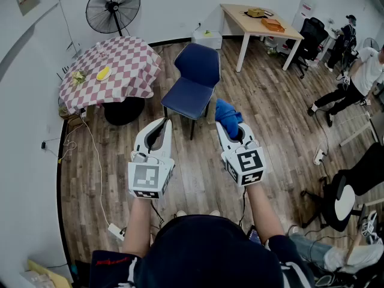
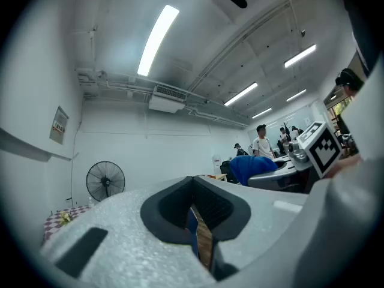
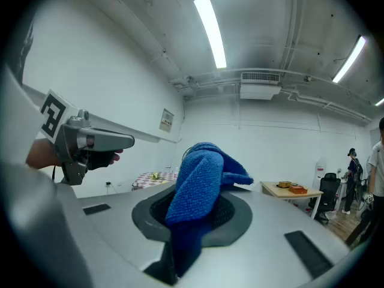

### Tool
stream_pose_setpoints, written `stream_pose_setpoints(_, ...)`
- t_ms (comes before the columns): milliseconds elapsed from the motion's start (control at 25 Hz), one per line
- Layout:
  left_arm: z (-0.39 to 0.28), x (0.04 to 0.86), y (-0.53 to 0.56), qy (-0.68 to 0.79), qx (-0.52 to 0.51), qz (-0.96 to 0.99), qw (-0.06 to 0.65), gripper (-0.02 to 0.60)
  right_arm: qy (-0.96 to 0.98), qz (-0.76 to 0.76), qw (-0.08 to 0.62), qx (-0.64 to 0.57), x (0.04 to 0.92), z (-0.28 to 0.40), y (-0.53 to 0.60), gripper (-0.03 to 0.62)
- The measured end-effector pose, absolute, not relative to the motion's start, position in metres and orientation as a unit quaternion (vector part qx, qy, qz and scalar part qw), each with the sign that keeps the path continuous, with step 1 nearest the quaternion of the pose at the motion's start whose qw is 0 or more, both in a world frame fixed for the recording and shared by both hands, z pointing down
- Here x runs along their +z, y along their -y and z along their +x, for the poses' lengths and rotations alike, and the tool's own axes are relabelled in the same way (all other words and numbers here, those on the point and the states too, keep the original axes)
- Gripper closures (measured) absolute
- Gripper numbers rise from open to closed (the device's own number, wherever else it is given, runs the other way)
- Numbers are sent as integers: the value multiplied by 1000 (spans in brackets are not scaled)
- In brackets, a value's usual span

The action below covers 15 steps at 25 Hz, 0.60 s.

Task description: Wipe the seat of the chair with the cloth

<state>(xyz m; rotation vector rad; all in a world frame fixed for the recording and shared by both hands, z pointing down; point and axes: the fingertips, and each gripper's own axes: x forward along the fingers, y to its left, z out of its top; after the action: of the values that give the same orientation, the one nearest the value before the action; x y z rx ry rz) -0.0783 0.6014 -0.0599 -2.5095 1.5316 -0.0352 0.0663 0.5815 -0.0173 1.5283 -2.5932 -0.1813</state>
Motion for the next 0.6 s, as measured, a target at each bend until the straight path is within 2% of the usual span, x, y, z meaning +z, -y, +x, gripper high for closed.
stream_pose_setpoints(600, -56, -49, -601, -516, -27, -851, 95, 566, 861, 502, 64, -46, -8, 83, -587, 543)
